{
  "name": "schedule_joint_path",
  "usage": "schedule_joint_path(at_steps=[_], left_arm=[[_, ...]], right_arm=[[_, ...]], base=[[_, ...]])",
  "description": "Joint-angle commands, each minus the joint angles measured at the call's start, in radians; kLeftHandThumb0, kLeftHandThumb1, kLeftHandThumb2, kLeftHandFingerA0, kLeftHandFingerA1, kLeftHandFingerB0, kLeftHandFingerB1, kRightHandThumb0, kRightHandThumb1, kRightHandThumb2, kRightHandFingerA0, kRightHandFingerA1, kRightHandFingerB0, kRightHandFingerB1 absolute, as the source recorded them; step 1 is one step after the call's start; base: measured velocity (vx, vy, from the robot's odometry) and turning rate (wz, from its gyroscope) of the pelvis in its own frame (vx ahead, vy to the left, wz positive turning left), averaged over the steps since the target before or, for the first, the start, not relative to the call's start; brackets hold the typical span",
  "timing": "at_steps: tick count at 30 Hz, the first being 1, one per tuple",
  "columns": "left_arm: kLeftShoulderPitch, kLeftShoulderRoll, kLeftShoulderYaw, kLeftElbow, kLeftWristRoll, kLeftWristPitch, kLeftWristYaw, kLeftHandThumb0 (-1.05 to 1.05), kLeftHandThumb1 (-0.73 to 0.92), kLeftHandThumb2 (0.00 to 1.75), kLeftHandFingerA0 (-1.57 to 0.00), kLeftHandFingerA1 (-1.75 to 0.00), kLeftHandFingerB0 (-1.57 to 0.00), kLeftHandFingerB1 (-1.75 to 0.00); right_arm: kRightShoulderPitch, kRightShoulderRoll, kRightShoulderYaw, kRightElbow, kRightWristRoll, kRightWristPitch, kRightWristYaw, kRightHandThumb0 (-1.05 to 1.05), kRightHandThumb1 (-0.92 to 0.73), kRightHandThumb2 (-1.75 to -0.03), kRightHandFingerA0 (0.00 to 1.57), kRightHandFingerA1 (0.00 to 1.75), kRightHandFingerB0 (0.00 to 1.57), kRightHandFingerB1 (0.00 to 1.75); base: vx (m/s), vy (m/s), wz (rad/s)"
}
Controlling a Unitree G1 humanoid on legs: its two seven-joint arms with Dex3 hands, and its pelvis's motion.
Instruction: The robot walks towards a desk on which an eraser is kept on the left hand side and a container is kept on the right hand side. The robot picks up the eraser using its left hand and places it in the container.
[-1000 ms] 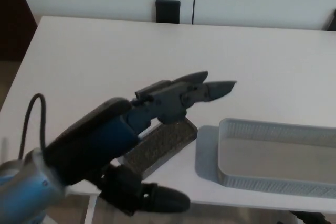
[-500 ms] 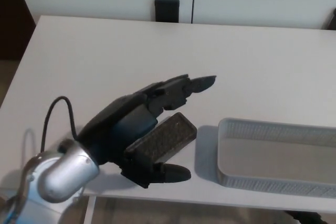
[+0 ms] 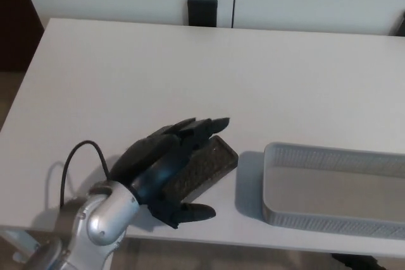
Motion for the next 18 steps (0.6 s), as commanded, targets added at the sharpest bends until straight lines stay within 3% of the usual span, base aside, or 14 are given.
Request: schedule_joint_path(at_steps=[1,5,6,7,8,9,10,11,12,14,16,18], left_arm=[[-0.05,-0.026,-0.114,0.241,0.47,0.248,0.387,-0.63,0.4,0.73,0.0,0.0,-0.05,-0.16],[-0.047,-0.027,-0.117,0.264,0.473,0.254,0.404,-0.64,0.41,0.73,0.0,0.0,-0.05,-0.15],[-0.045,-0.027,-0.12,0.271,0.477,0.261,0.402,-0.65,0.41,0.73,0.0,0.0,-0.05,-0.15],[-0.045,-0.027,-0.122,0.274,0.478,0.262,0.404,-0.65,0.41,0.73,0.0,0.0,-0.05,-0.15],[-0.044,-0.026,-0.123,0.279,0.479,0.261,0.406,-0.65,0.41,0.73,0.0,0.0,-0.05,-0.15],[-0.043,-0.026,-0.123,0.286,0.478,0.26,0.412,-0.64,0.41,0.73,0.0,0.0,-0.05,-0.15],[-0.043,-0.029,-0.124,0.295,0.478,0.262,0.42,-0.62,0.4,0.73,0.0,-0.03,-0.05,-0.17],[-0.043,-0.033,-0.125,0.307,0.478,0.265,0.427,-0.63,0.4,0.73,0.0,-0.03,-0.05,-0.17],[-0.042,-0.033,-0.126,0.314,0.477,0.263,0.431,-0.61,0.39,0.73,0.0,-0.03,-0.05,-0.18],[-0.04,-0.036,-0.124,0.324,0.475,0.262,0.436,-0.6,0.39,0.73,0.0,-0.05,-0.05,-0.18],[-0.037,-0.042,-0.124,0.338,0.474,0.268,0.434,-0.6,0.39,0.73,0.0,-0.06,-0.03,-0.17],[-0.038,-0.049,-0.122,0.356,0.473,0.265,0.449,-0.57,0.37,0.74,0.0,-0.12,-0.05,-0.21]], right_arm=[[0.027,-0.065,0.054,-0.01,-0.093,-0.087,-0.032,-0.39,-0.33,-1.0,0.5,0.82,0.21,0.64],[0.019,-0.066,0.058,0.002,-0.088,-0.071,-0.02,-0.4,-0.31,-0.97,0.5,0.82,0.22,0.64],[0.013,-0.066,0.061,0.015,-0.091,-0.071,-0.017,-0.42,-0.38,-0.85,0.45,1.01,0.2,0.71],[0.013,-0.066,0.063,0.016,-0.092,-0.07,-0.018,-0.38,-0.29,-0.96,0.54,0.83,0.23,0.64],[0.014,-0.067,0.068,0.013,-0.096,-0.067,-0.019,-0.38,-0.31,-0.97,0.52,0.82,0.22,0.64],[0.014,-0.068,0.073,0.01,-0.101,-0.06,-0.018,-0.39,-0.37,-0.87,0.46,1.01,0.2,0.68],[0.013,-0.068,0.077,0.009,-0.103,-0.056,-0.018,-0.37,-0.31,-0.96,0.53,0.81,0.21,0.62],[0.013,-0.069,0.08,0.01,-0.103,-0.051,-0.013,-0.37,-0.39,-0.83,0.49,0.95,0.2,0.64],[0.01,-0.071,0.081,0.01,-0.098,-0.035,0.0,-0.35,-0.35,-0.94,0.53,0.84,0.19,0.61],[0.008,-0.074,0.088,0.01,-0.099,-0.025,0.009,-0.34,-0.34,-0.94,0.52,0.83,0.2,0.62],[0.003,-0.084,0.11,0.017,-0.117,-0.019,0.013,-0.36,-0.38,-0.82,0.5,0.87,0.22,0.63],[0.005,-0.091,0.124,0.01,-0.124,-0.018,0.015,-0.34,-0.38,-0.82,0.5,0.86,0.23,0.62]], base=[[0.0,0.0,0.0],[0.0,0.0,0.0],[0.0,0.0,0.0],[0.0,0.0,0.0],[0.0,0.0,0.0],[0.0,0.0,0.0],[0.0,0.0,0.0],[0.0,0.0,0.0],[0.0,0.0,0.0],[0.0,0.0,0.0],[0.0,0.0,0.0],[0.0,0.0,0.0]])
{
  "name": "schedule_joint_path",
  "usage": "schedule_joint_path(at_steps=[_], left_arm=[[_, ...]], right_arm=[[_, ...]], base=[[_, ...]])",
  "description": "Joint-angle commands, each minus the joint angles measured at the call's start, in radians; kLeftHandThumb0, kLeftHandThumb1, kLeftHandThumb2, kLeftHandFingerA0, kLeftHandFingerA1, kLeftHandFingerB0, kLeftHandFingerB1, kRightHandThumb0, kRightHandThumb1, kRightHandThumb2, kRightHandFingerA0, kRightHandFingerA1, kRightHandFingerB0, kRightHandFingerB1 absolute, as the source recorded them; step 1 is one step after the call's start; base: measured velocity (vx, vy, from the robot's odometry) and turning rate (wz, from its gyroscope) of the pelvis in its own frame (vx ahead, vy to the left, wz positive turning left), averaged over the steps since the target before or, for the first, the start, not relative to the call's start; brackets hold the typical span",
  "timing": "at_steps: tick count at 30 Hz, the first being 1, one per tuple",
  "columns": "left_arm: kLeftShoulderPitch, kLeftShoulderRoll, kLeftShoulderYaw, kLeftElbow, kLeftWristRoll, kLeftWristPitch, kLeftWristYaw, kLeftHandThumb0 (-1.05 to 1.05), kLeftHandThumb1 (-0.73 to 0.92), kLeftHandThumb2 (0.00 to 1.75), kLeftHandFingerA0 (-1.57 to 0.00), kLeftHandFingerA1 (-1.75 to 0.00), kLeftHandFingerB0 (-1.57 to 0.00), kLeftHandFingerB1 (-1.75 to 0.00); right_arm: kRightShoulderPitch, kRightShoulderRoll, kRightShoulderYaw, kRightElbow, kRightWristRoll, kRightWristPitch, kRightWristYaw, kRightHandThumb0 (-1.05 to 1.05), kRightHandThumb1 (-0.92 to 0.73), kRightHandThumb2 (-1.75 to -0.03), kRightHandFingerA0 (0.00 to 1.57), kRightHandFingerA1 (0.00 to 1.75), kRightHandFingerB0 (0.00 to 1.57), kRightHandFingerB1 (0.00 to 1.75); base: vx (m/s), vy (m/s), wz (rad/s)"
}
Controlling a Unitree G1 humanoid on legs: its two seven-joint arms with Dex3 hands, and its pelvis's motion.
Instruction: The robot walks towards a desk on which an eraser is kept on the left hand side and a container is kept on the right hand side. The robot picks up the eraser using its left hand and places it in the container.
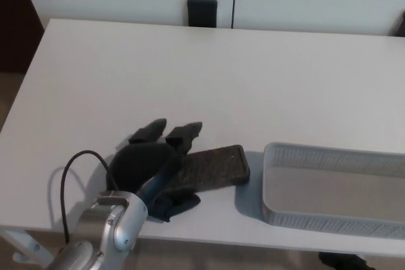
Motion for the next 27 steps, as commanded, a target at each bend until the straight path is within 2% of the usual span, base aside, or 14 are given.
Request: schedule_joint_path(at_steps=[1,3,4,5,7,8,9,10,19,20,21,23,26,27], left_arm=[[0.018,-0.003,-0.025,0.142,0.217,0.157,0.199,-0.55,0.37,0.74,0.0,-0.17,-0.04,-0.23],[0.014,-0.013,-0.018,0.159,0.208,0.154,0.198,-0.6,0.39,0.74,-0.05,-0.34,-0.04,-0.2],[0.005,-0.014,-0.014,0.164,0.204,0.155,0.176,-0.54,0.54,0.59,-0.27,-0.32,-0.06,-0.2],[-0.004,-0.015,-0.01,0.161,0.191,0.156,0.133,-0.58,0.5,0.76,-0.43,-0.49,-0.07,-0.26],[-0.002,0.005,0.018,0.124,0.118,0.091,0.048,-0.33,0.73,0.64,-0.77,-1.4,-0.43,-0.35],[-0.003,0.016,0.021,0.119,0.104,0.072,0.013,-0.29,0.76,0.66,-0.78,-1.44,-0.58,-0.4],[-0.01,0.024,0.015,0.117,0.102,0.07,-0.027,-0.32,0.65,1.0,-0.88,-1.16,-0.6,-0.61],[-0.012,0.034,0.014,0.109,0.09,0.063,-0.065,-0.31,0.81,0.67,-0.68,-1.42,-0.71,-0.45],[-0.021,0.063,0.02,0.121,0.053,0.008,-0.104,-0.31,0.82,0.66,-0.63,-1.54,-0.6,-0.41],[-0.021,0.063,0.022,0.124,0.053,0.003,-0.098,-0.42,0.73,0.77,-0.71,-1.41,-0.53,-0.45],[-0.019,0.064,0.024,0.131,0.055,-0.008,-0.085,-0.3,0.84,0.61,-0.58,-1.63,-0.62,-0.7],[-0.019,0.064,0.028,0.138,0.055,-0.021,-0.078,-0.3,0.88,0.59,-0.55,-1.68,-0.58,-0.9],[-0.011,0.067,0.041,0.141,0.05,-0.053,-0.06,-0.3,0.89,0.58,-0.58,-1.69,-0.63,-0.78],[-0.008,0.066,0.046,0.137,0.047,-0.053,-0.063,-0.31,0.88,0.59,-0.53,-1.72,-0.55,-0.94]], right_arm=[[0.005,-0.077,0.055,0.008,-0.079,-0.023,0.023,-0.34,-0.33,-0.93,0.55,0.81,0.23,0.63],[0.002,-0.083,0.069,0.006,-0.084,-0.026,0.031,-0.34,-0.36,-0.85,0.5,0.86,0.25,0.66],[-0.004,-0.085,0.073,0.009,-0.08,-0.028,0.036,-0.34,-0.31,-0.94,0.52,0.8,0.26,0.64],[-0.006,-0.087,0.075,0.018,-0.078,-0.039,0.041,-0.34,-0.31,-0.94,0.53,0.8,0.26,0.65],[-0.009,-0.088,0.081,0.017,-0.076,-0.025,0.036,-0.33,-0.31,-0.93,0.54,0.8,0.27,0.65],[-0.009,-0.089,0.083,0.016,-0.075,-0.02,0.037,-0.34,-0.35,-0.84,0.51,0.86,0.26,0.67],[-0.01,-0.091,0.081,0.013,-0.07,-0.014,0.042,-0.33,-0.31,-0.93,0.53,0.8,0.25,0.64],[-0.008,-0.091,0.077,0.009,-0.063,-0.008,0.05,-0.33,-0.32,-0.93,0.53,0.8,0.25,0.63],[-0.015,-0.098,0.074,0.0,-0.068,-0.01,0.069,-0.37,-0.35,-0.85,0.52,0.86,0.27,0.67],[-0.015,-0.101,0.078,-0.001,-0.073,-0.011,0.07,-0.38,-0.36,-0.84,0.53,0.86,0.28,0.67],[-0.015,-0.102,0.079,0.0,-0.076,-0.011,0.068,-0.37,-0.29,-0.95,0.55,0.79,0.29,0.65],[-0.017,-0.106,0.084,-0.005,-0.081,-0.007,0.073,-0.36,-0.3,-0.95,0.54,0.78,0.29,0.65],[-0.015,-0.106,0.086,-0.008,-0.08,-0.001,0.08,-0.37,-0.36,-0.82,0.55,0.86,0.3,0.67],[-0.016,-0.104,0.083,-0.005,-0.078,0.001,0.081,-0.38,-0.35,-0.82,0.54,0.86,0.31,0.68]], base=[[0.0,0.0,0.0],[0.0,0.0,0.0],[0.0,0.0,0.0],[0.0,0.0,0.0],[0.0,0.0,0.0],[0.0,0.0,0.0],[0.0,0.0,0.0],[0.0,0.0,0.0],[0.0,0.0,0.0],[0.0,0.0,0.0],[0.0,0.0,0.0],[0.0,0.0,0.0],[0.0,0.0,0.0],[0.0,0.0,0.0]])
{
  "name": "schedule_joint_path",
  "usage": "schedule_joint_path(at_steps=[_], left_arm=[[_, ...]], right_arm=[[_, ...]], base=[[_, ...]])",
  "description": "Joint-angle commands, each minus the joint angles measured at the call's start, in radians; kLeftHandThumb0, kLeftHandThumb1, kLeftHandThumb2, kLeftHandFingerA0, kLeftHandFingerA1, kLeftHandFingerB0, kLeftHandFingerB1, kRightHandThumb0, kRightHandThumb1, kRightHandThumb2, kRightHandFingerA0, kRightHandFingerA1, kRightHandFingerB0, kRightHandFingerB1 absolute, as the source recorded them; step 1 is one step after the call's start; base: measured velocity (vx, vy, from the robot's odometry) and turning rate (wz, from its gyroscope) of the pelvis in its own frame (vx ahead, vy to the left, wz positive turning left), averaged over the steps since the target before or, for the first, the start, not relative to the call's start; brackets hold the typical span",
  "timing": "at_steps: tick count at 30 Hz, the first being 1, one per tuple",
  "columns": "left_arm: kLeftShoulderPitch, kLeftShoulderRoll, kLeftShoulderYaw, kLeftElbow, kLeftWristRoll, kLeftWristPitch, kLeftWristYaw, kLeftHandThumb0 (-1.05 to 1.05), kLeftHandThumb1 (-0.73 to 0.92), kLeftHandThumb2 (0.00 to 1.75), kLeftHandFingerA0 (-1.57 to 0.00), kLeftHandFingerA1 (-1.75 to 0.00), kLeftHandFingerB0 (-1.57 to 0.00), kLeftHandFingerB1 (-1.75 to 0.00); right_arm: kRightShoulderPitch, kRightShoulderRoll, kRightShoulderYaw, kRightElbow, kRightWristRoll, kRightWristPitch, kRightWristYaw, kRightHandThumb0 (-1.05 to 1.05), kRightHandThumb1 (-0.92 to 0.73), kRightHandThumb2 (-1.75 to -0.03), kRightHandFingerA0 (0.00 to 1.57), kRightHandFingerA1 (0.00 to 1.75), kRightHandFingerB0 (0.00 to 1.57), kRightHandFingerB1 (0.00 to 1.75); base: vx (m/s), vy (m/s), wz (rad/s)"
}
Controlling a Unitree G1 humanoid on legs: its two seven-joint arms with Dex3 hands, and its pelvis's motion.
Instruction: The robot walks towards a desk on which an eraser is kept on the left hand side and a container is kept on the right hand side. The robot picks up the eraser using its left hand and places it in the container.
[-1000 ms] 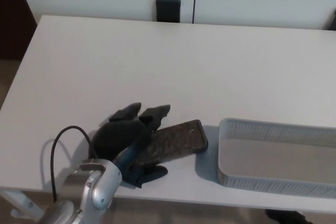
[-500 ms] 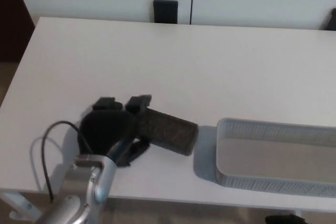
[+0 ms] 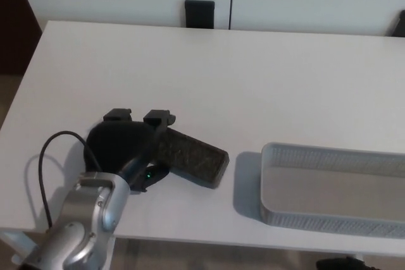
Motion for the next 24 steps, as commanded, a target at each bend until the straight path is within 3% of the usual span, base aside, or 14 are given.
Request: schedule_joint_path(at_steps=[1,4,5,6,7,10,12,13,14,16,17,19,21,24], left_arm=[[0.056,0.027,0.004,0.037,-0.046,-0.055,-0.064,-0.28,0.9,0.57,-0.57,-1.72,-0.51,-1.06],[0.056,0.027,0.018,0.029,-0.056,-0.064,-0.068,-0.28,0.9,0.55,-0.58,-1.75,-0.6,-0.81],[0.056,0.029,0.023,0.02,-0.058,-0.065,-0.074,-0.31,0.9,0.58,-0.57,-1.72,-0.63,-0.7],[0.055,0.032,0.027,0.015,-0.06,-0.073,-0.071,-0.31,0.84,0.61,-0.59,-1.67,-0.69,-0.44],[0.053,0.036,0.031,0.005,-0.059,-0.079,-0.07,-0.32,0.85,0.63,-0.61,-1.65,-0.68,-0.42],[0.048,0.042,0.045,-0.024,-0.061,-0.082,-0.076,-0.35,0.86,0.59,-0.56,-1.71,-0.67,-0.54],[0.048,0.037,0.065,-0.048,-0.081,-0.084,-0.087,-0.32,0.85,0.56,-0.55,-1.74,-0.71,-0.47],[0.042,0.031,0.088,-0.075,-0.106,-0.079,-0.102,-0.3,0.85,0.54,-0.58,-1.75,-0.63,-0.77],[0.039,0.024,0.114,-0.101,-0.131,-0.077,-0.113,-0.27,0.86,0.55,-0.59,-1.75,-0.4,-1.18],[0.029,0.009,0.143,-0.134,-0.157,-0.043,-0.157,-0.29,0.87,0.57,-0.59,-1.73,-0.4,-1.18],[0.017,0.003,0.163,-0.159,-0.171,-0.028,-0.18,-0.29,0.84,0.6,-0.59,-1.69,-0.59,-0.93],[0.003,-0.005,0.187,-0.185,-0.187,-0.013,-0.207,-0.29,0.86,0.59,-0.6,-1.68,-0.54,-1.05],[-0.019,-0.015,0.223,-0.213,-0.222,0.011,-0.25,-0.3,0.85,0.64,-0.64,-1.62,-0.58,-0.95],[-0.062,-0.033,0.281,-0.248,-0.271,0.045,-0.292,-0.32,0.84,0.66,-0.86,-1.32,-0.7,-0.79]], right_arm=[[-0.002,-0.021,-0.001,-0.004,-0.01,0.007,0.023,-0.37,-0.36,-0.82,0.53,0.84,0.31,0.66],[-0.008,-0.02,-0.003,0.002,-0.008,0.005,0.033,-0.38,-0.35,-0.83,0.52,0.85,0.31,0.67],[-0.01,-0.021,-0.002,0.005,-0.01,-0.003,0.039,-0.37,-0.28,-0.95,0.52,0.78,0.3,0.66],[-0.011,-0.021,-0.003,0.009,-0.009,-0.007,0.041,-0.36,-0.27,-0.95,0.53,0.78,0.31,0.66],[-0.014,-0.02,-0.005,0.016,-0.008,-0.012,0.042,-0.36,-0.26,-0.94,0.54,0.79,0.32,0.67],[-0.015,-0.019,-0.001,0.013,-0.019,-0.003,0.027,-0.35,-0.27,-0.94,0.54,0.78,0.32,0.66],[-0.013,-0.024,0.005,0.015,-0.026,-0.006,0.036,-0.36,-0.28,-0.94,0.52,0.77,0.31,0.65],[-0.015,-0.025,0.006,0.015,-0.026,-0.007,0.042,-0.36,-0.28,-0.94,0.5,0.76,0.32,0.66],[-0.016,-0.026,0.007,0.015,-0.026,-0.005,0.045,-0.37,-0.28,-0.94,0.5,0.76,0.31,0.66],[-0.019,-0.027,0.006,0.016,-0.026,-0.001,0.046,-0.37,-0.27,-0.93,0.51,0.77,0.32,0.66],[-0.019,-0.027,0.003,0.016,-0.023,-0.006,0.049,-0.36,-0.26,-0.94,0.53,0.78,0.34,0.68],[-0.021,-0.026,0.001,0.017,-0.023,-0.01,0.052,-0.38,-0.33,-0.83,0.51,0.88,0.34,0.71],[-0.024,-0.029,0.003,0.014,-0.028,-0.013,0.054,-0.36,-0.27,-0.94,0.53,0.79,0.34,0.68],[-0.03,-0.03,0.009,0.013,-0.042,-0.001,0.041,-0.39,-0.27,-0.92,0.54,0.79,0.34,0.67]], base=[[0.0,0.0,0.0],[0.0,0.0,0.0],[0.0,0.0,0.0],[0.0,0.0,0.0],[0.0,0.0,0.0],[0.0,0.0,0.0],[0.0,0.0,0.0],[0.0,0.0,0.0],[0.0,0.0,0.0],[0.0,0.0,0.0],[0.0,0.0,0.0],[0.0,0.0,0.0],[0.0,0.0,0.0],[0.0,0.0,0.0]])
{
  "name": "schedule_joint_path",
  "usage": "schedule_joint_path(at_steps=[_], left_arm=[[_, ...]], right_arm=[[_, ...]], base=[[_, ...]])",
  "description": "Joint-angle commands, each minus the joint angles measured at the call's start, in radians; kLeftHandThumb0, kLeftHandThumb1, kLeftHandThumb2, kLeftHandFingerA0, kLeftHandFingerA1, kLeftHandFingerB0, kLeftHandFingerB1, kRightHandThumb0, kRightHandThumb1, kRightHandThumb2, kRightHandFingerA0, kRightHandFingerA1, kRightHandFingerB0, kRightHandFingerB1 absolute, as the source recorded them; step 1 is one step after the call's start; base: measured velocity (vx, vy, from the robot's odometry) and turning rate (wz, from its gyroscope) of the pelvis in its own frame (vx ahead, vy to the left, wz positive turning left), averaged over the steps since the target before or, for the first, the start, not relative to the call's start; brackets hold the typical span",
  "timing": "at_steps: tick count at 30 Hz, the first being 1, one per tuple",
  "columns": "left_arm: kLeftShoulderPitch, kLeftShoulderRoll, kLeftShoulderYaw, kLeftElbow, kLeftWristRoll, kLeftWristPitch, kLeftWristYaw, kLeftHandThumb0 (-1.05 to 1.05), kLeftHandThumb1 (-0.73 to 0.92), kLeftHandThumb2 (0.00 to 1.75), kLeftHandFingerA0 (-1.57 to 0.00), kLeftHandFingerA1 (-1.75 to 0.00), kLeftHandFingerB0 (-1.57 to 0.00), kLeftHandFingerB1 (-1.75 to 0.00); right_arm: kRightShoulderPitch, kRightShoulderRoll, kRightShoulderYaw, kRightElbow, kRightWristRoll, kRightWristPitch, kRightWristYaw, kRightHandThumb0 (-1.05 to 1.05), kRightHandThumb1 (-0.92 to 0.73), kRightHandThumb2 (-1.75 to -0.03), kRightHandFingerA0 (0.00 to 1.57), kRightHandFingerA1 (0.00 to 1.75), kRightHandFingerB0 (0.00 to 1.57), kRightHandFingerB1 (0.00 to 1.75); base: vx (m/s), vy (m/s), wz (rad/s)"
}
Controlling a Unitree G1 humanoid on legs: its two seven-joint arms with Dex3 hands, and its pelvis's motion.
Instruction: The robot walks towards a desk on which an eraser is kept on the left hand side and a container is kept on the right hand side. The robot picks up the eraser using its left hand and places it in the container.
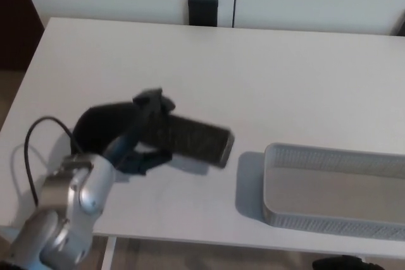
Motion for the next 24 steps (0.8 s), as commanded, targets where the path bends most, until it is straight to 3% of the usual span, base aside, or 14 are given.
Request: schedule_joint_path(at_steps=[1,5,7,10,11,14,15,17,18,20,21,22,23,24], left_arm=[[-0.065,-0.017,0.087,-0.057,-0.115,0.09,-0.127,-0.32,0.84,0.66,-0.86,-1.32,-0.7,-0.79],[-0.119,-0.035,0.134,-0.092,-0.155,0.1,-0.155,-0.29,0.78,0.64,-0.93,-1.27,-0.72,-0.84],[-0.16,-0.054,0.149,-0.107,-0.163,0.144,-0.175,-0.24,0.78,0.63,-0.99,-1.01,-0.69,-0.48],[-0.186,-0.068,0.142,-0.11,-0.159,0.153,-0.178,-0.23,0.78,0.63,-0.97,-0.86,-0.67,-0.46],[-0.193,-0.08,0.132,-0.119,-0.159,0.16,-0.18,-0.24,0.78,0.63,-0.95,-0.94,-0.71,-0.49],[-0.196,-0.105,0.1,-0.136,-0.158,0.15,-0.186,-0.25,0.78,0.64,-0.93,-1.17,-0.81,-0.53],[-0.203,-0.123,0.068,-0.138,-0.145,0.17,-0.195,-0.28,0.79,0.64,-0.91,-1.31,-0.79,-0.86],[-0.207,-0.157,0.024,-0.141,-0.131,0.184,-0.192,-0.3,0.8,0.66,-0.9,-1.36,-0.8,-0.92],[-0.21,-0.171,0.003,-0.142,-0.122,0.192,-0.19,-0.34,0.79,0.64,-0.89,-1.0,-0.79,-0.54],[-0.219,-0.195,-0.064,-0.144,-0.084,0.208,-0.189,-0.37,0.79,0.63,-0.86,-1.18,-0.8,-0.71],[-0.226,-0.209,-0.097,-0.148,-0.069,0.236,-0.197,-0.39,0.8,0.64,-0.85,-1.13,-0.78,-0.59],[-0.231,-0.223,-0.12,-0.146,-0.062,0.254,-0.203,-0.4,0.8,0.64,-0.89,-0.84,-0.64,-0.43],[-0.228,-0.249,-0.149,-0.153,-0.047,0.284,-0.195,-0.39,0.78,0.65,-0.9,-1.2,-0.58,-0.4],[-0.227,-0.263,-0.163,-0.154,-0.047,0.294,-0.194,-0.34,0.78,0.63,-0.88,-1.2,-0.72,-0.46]], right_arm=[[-0.007,-0.02,0.003,0.001,-0.016,0.001,-0.001,-0.39,-0.27,-0.92,0.54,0.79,0.34,0.67],[-0.005,-0.029,0.012,-0.005,-0.024,-0.009,0.002,-0.38,-0.28,-0.93,0.54,0.79,0.34,0.67],[-0.012,-0.031,0.013,-0.001,-0.024,-0.011,0.004,-0.39,-0.26,-0.92,0.55,0.8,0.34,0.67],[-0.024,-0.03,0.014,0.019,-0.027,-0.016,0.005,-0.39,-0.26,-0.92,0.56,0.8,0.35,0.68],[-0.026,-0.03,0.016,0.026,-0.031,-0.019,0.0,-0.4,-0.35,-0.79,0.57,0.88,0.38,0.7],[-0.022,-0.03,0.026,0.018,-0.041,-0.013,-0.003,-0.41,-0.28,-0.91,0.65,0.83,0.35,0.67],[-0.018,-0.033,0.036,0.01,-0.053,-0.01,-0.01,-0.46,-0.39,-0.77,0.67,0.88,0.38,0.68],[-0.018,-0.028,0.036,0.011,-0.053,-0.004,-0.019,-0.42,-0.4,-0.76,0.69,0.89,0.39,0.68],[-0.02,-0.026,0.036,0.009,-0.054,0.003,-0.022,-0.4,-0.4,-0.76,0.66,0.88,0.39,0.68],[-0.02,-0.026,0.029,0.006,-0.047,-0.003,-0.014,-0.39,-0.4,-0.76,0.65,0.9,0.4,0.69],[-0.023,-0.026,0.029,0.007,-0.049,0.0,-0.016,-0.4,-0.4,-0.76,0.67,0.9,0.4,0.69],[-0.027,-0.024,0.027,0.005,-0.049,0.013,-0.02,-0.4,-0.4,-0.76,0.69,0.89,0.4,0.68],[-0.029,-0.025,0.027,0.008,-0.048,0.003,-0.016,-0.4,-0.38,-0.78,0.69,0.9,0.4,0.69],[-0.029,-0.026,0.028,0.007,-0.048,-0.006,-0.011,-0.4,-0.36,-0.8,0.68,0.91,0.39,0.7]], base=[[0.0,0.0,0.0],[0.0,0.0,0.0],[0.0,0.0,0.0],[0.0,0.0,0.0],[0.0,0.0,0.0],[0.0,0.0,0.0],[0.0,0.0,0.0],[0.0,0.0,0.0],[0.0,0.0,0.0],[0.0,0.0,0.0],[0.0,0.0,0.0],[0.0,0.0,0.0],[0.0,0.0,0.0],[0.0,0.0,0.0]])
